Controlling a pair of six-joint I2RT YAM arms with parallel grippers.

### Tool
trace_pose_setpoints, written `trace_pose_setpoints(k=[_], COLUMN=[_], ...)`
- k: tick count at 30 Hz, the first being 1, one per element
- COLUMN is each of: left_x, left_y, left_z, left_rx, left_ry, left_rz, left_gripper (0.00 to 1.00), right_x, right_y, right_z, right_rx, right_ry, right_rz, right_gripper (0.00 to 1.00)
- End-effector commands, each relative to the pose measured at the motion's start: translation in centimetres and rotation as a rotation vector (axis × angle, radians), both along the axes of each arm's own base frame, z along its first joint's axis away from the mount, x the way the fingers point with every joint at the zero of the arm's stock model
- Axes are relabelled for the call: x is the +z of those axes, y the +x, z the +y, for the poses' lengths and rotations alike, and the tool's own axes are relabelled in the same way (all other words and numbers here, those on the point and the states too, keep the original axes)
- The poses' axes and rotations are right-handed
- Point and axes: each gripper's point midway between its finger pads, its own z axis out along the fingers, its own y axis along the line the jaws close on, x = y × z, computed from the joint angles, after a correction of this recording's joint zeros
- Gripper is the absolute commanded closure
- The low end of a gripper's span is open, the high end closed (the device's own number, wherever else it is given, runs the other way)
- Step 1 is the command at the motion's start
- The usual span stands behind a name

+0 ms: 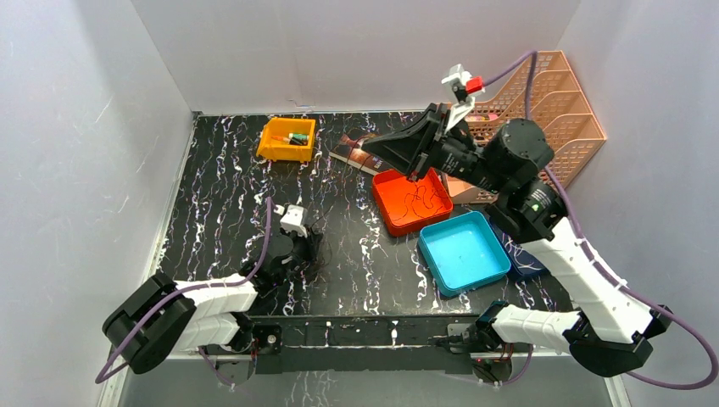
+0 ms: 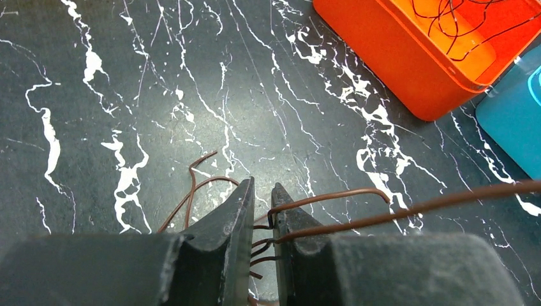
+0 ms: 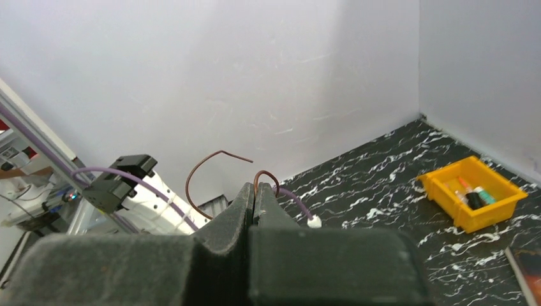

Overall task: Untangle the cables
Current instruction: Untie the cable.

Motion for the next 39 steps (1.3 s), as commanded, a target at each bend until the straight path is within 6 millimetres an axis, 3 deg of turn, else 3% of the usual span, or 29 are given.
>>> trace_pose_setpoints(k=[1,12,20,33,39], left_x=[-0.2,-2.3,-3.6,-4.1,-4.7], left_y=[0.3,-0.4,-0.7,-1.2,-1.2], left_z=[0.9,1.6,2.2,3.3,4.0], left_rx=[0.058,0.081,0.103,0.134,0.166], left_ry=[-0.031,-0.006,0.007,0.019,0.039], left_rz=[-0.007,0.045,0.077,0.081,0.092], left_gripper=[0.85,0.86,0.91,0.93,0.96], right_x=[5.6,11.4,13.8,17.5,20.0], right_y=[-1.2,-1.2,-1.4,-1.3,-3.6], right_z=[-3.0,-8.0,-12.1,-21.6,-29.1], right_rx=[-0.082,-0.303,-0.464,-0.887,-1.143], right_ry=[0.093,0.185,0.253,0.285,0.36], right_rz=[-0.127,-0.273,-0.325,-0.471,-0.532], right_gripper=[1.0,1.0,1.0,1.0,1.0])
